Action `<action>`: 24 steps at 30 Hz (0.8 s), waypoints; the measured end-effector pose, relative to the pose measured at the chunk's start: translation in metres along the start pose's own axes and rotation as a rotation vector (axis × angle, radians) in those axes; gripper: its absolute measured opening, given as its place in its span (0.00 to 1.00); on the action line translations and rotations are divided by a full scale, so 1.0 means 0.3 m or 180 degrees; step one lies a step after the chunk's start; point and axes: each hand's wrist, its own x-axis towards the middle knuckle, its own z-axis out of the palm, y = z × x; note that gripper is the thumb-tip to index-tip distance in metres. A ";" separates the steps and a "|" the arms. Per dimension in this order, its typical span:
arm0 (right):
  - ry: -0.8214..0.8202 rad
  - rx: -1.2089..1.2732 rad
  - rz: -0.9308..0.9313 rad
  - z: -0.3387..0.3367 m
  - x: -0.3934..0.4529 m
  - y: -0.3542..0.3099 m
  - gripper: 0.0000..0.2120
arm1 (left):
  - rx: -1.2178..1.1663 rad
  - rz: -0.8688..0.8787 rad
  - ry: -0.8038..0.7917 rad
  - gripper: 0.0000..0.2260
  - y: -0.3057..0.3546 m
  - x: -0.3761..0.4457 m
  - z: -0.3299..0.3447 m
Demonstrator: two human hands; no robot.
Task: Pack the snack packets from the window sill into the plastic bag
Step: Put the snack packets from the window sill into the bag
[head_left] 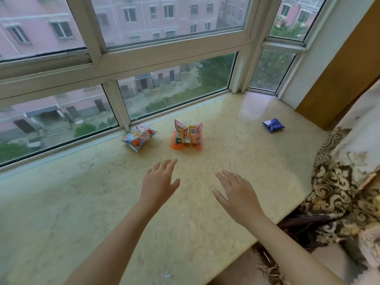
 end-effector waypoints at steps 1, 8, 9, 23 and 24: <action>-0.0023 0.0011 -0.0059 0.029 0.043 0.025 0.26 | -0.0008 -0.0029 0.0007 0.29 0.007 0.042 0.030; -0.0106 -0.0056 -0.0488 0.371 0.379 0.201 0.25 | 0.0160 -0.0048 0.0174 0.35 0.005 0.383 0.357; -0.0111 -0.0062 -0.0523 0.432 0.426 0.227 0.25 | 0.0181 -0.0026 0.0204 0.36 0.003 0.440 0.413; 0.0103 -0.0053 -0.0647 0.904 0.904 0.456 0.27 | 0.1262 0.0050 0.0397 0.45 -0.041 1.071 0.853; 0.0108 -0.0036 -0.0631 0.921 0.919 0.462 0.27 | 0.1283 0.0026 0.0354 0.45 -0.050 1.081 0.861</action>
